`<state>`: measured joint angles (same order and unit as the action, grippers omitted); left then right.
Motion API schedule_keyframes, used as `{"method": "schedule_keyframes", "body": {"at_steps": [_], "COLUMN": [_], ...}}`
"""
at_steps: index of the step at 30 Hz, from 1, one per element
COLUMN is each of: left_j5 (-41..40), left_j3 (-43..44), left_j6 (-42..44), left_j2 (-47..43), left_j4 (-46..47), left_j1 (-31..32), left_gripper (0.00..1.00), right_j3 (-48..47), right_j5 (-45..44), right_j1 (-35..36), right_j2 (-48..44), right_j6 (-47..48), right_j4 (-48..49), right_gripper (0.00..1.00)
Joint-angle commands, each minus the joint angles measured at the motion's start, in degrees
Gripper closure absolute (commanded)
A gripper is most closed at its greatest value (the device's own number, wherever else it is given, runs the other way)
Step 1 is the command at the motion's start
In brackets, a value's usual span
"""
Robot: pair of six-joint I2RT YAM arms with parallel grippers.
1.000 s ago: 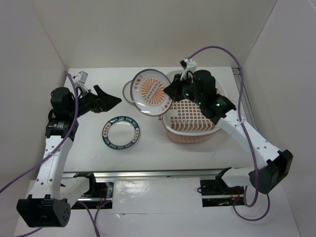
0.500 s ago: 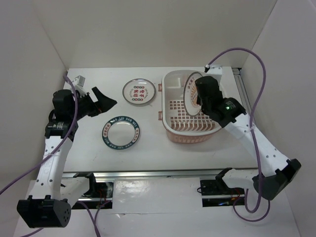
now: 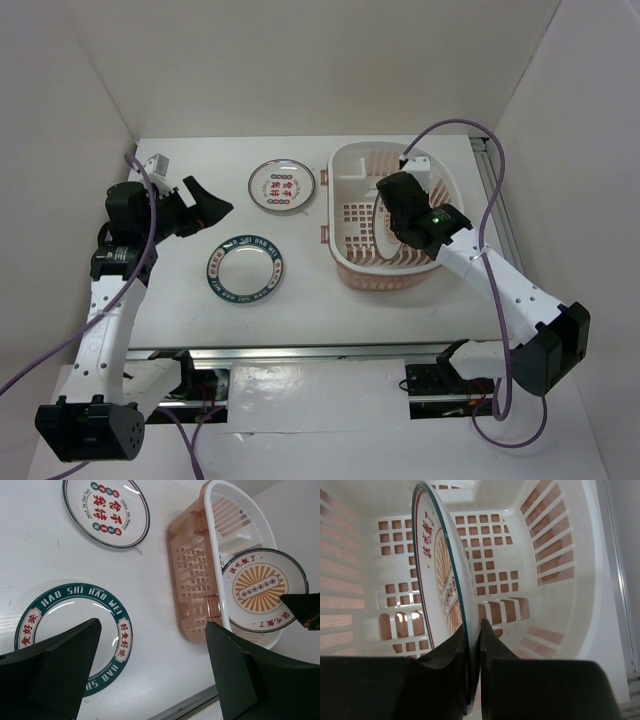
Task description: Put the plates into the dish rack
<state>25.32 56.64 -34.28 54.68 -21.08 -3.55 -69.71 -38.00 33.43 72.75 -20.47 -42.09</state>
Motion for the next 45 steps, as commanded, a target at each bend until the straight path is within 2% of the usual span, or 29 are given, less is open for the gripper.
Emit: {"method": "schedule_keyframes", "body": {"at_steps": [1,14,31,35,40,45], "left_j5": [-0.10,-0.10,-0.62,-1.15,-1.15,-1.15], "left_j3": [2.16,2.16,2.16,2.16,2.16,2.16], "left_j6": [1.41,1.41,1.41,1.41,1.41,1.41], "left_j2": [-0.45,-0.45,-0.45,-0.45,-0.45,-0.45], "left_j4": [0.87,0.87,0.87,0.87,0.87,0.87], "left_j1": [-0.32,-0.32,-0.32,-0.32,-0.32,-0.32], "left_gripper": [0.01,0.01,0.01,0.01,0.01,0.01], "right_j3": [0.19,0.72,-0.95,-3.05,-3.59,-3.59], "right_j5": [-0.59,-0.59,-6.56,-10.07,-12.80,-13.33], "right_j1": [-0.12,1.55,6.30,9.80,12.53,14.38], "right_j2": [0.11,2.31,5.91,8.54,10.57,11.10], "right_j6": [-1.59,-4.40,-9.15,-14.84,-18.64,-21.36], "right_j4": [3.94,3.94,0.69,-3.70,-6.61,-7.84], "right_gripper": [1.00,1.00,0.99,0.91,0.90,0.69]}}
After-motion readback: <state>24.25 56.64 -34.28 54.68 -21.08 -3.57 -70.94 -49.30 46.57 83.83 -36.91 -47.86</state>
